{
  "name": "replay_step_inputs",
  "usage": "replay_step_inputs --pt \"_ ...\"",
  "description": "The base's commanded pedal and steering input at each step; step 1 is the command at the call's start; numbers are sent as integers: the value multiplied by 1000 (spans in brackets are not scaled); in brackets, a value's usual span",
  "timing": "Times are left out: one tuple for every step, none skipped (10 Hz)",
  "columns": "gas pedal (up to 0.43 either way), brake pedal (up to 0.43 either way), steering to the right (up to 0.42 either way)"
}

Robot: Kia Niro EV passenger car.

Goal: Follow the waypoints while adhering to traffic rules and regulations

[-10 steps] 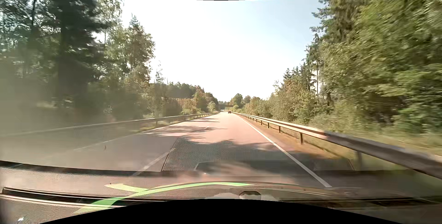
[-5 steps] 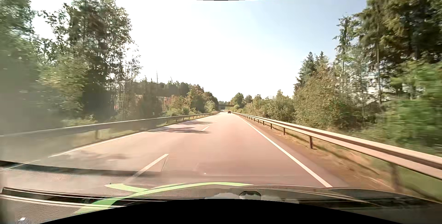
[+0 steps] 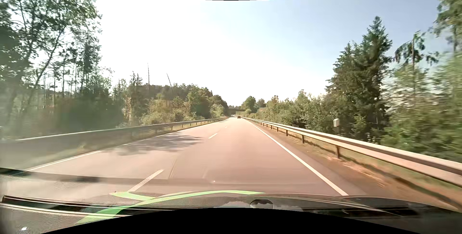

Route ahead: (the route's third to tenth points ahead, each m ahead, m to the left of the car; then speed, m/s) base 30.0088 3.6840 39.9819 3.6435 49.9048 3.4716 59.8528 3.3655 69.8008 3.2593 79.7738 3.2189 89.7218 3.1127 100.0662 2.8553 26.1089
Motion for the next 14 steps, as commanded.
replay_step_inputs --pt "228 0 -2" --pt "228 0 -2" --pt "228 0 -2" --pt "228 0 -3" --pt "228 0 -3" --pt "228 0 -3" --pt "228 0 -3" --pt "220 0 -3" --pt "220 0 -3" --pt "220 0 -3" --pt "209 0 -3" --pt "197 0 -3" --pt "189 0 -3" --pt "189 0 -3"
